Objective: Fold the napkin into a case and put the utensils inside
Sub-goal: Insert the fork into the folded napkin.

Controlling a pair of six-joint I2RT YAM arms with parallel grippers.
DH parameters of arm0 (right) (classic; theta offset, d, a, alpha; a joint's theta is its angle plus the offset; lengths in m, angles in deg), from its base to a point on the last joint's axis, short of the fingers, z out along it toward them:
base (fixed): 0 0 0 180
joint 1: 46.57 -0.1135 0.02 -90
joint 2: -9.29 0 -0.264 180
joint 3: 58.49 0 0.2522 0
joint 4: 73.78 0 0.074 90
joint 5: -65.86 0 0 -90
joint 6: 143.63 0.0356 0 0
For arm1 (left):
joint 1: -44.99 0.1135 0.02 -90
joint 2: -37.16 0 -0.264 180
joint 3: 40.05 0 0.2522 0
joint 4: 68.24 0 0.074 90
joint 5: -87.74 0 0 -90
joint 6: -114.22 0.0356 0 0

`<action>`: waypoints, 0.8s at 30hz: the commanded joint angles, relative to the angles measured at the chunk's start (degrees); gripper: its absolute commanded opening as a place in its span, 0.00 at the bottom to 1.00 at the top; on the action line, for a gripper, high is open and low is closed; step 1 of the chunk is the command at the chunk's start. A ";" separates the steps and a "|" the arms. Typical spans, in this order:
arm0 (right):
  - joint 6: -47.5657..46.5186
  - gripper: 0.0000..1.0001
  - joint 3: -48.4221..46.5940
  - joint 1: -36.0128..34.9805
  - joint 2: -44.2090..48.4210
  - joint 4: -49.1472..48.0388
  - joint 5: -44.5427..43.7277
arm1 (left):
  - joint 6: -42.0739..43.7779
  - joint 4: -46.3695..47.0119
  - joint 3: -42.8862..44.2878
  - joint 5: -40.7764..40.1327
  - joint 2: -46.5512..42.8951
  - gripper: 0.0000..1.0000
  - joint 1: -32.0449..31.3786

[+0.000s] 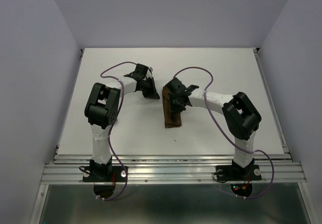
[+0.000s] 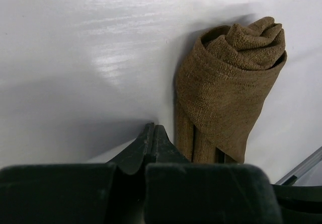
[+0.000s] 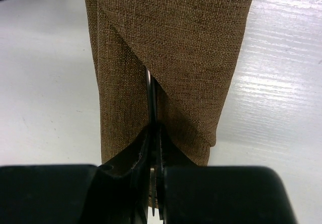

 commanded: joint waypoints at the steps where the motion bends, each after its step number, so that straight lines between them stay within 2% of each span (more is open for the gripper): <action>1: 2.50 0.01 -2.72 -0.32 3.34 -1.64 -1.01 | -0.28 1.29 -3.50 0.36 -4.52 0.00 -0.17; 5: 3.29 0.01 -3.69 -0.32 2.90 -0.58 -1.27 | -0.71 1.64 -5.96 0.45 -6.01 0.00 -0.26; 16: 5.23 0.01 -5.45 -0.32 2.20 0.74 -1.62 | -3.79 4.45 -20.63 0.27 -18.75 0.00 -2.89; 24: 7.33 0.01 -6.32 -0.32 0.88 1.09 -1.19 | -5.55 5.95 -23.01 0.53 -19.38 0.00 -5.79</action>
